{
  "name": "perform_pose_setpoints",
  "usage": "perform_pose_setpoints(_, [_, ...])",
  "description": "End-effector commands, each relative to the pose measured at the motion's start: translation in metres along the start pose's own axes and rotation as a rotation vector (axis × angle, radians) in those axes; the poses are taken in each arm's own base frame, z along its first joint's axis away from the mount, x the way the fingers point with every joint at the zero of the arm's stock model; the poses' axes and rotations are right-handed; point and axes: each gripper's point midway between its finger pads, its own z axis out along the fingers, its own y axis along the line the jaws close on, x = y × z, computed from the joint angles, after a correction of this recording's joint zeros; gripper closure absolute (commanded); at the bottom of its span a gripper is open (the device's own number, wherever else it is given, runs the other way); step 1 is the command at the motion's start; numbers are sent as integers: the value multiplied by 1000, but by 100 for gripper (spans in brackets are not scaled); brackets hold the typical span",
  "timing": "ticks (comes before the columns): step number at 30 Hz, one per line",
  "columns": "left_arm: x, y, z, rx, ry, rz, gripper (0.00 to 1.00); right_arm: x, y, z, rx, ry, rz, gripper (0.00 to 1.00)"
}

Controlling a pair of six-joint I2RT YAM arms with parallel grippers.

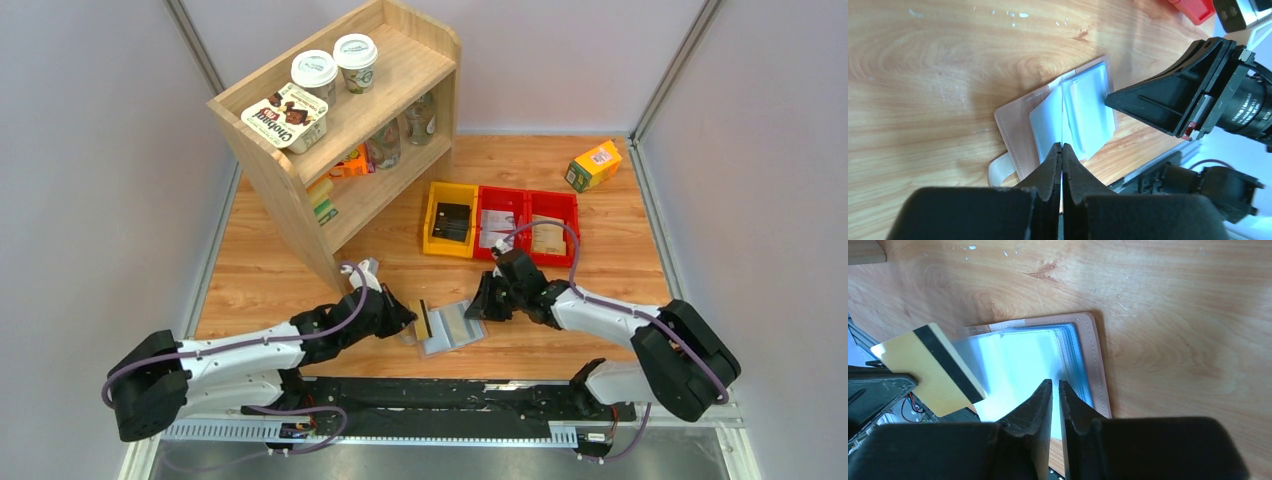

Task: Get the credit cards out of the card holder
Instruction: Remove the credit card from the card holder, then place the credit card in the storage box.

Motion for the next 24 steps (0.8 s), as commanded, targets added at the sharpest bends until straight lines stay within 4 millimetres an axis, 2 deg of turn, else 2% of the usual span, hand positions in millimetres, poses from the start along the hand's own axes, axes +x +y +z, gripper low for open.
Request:
perform_pose_setpoints(1, [-16, -8, -10, -71, -19, 302, 100, -16, 19, -11, -26, -48, -15, 81])
perform_pose_setpoints(2, [-15, -11, -11, -80, -24, 363, 100, -20, 24, -15, -42, -60, -17, 79])
perform_pose_setpoints(3, [-21, -29, -13, -57, -42, 434, 100, -23, 30, -20, -56, -71, -18, 76])
perform_pose_setpoints(4, [-18, -32, -14, -70, -49, 509, 100, -26, 35, -24, -68, -84, -15, 73])
perform_pose_setpoints(5, [-23, -48, -16, -54, -68, 590, 100, -31, 42, -31, -89, -107, -15, 70])
perform_pose_setpoints(6, [-18, -49, -15, -73, -61, 657, 100, -35, 49, -37, -108, -126, -9, 65])
perform_pose_setpoints(7, [-24, -65, -17, -54, -81, 728, 100, -40, 58, -48, -135, -157, -5, 62])
perform_pose_setpoints(8, [-20, -64, -16, -74, -76, 829, 100, -45, 65, -56, -154, -183, 2, 58])
perform_pose_setpoints(9, [-16, -78, -18, -49, -78, 869, 100, -50, 70, -65, -167, -207, 12, 53])
perform_pose_setpoints(10, [-19, -80, -16, -70, -96, 943, 100, -55, 77, -76, -185, -238, 20, 50])
perform_pose_setpoints(11, [-16, -91, -18, -52, -104, 977, 100, -60, 81, -87, -193, -273, 40, 47])
perform_pose_setpoints(16, [-19, -96, -9, -145, -157, 1203, 100, -72, 92, -131, -243, -398, 109, 37])
perform_pose_setpoints(20, [-21, -117, -7, -195, -241, 1339, 100, -65, 93, -139, -263, -385, 167, 37])
perform_pose_setpoints(24, [-16, -140, -2, -199, -307, 1426, 100, -54, 89, -126, -258, -319, 200, 38])
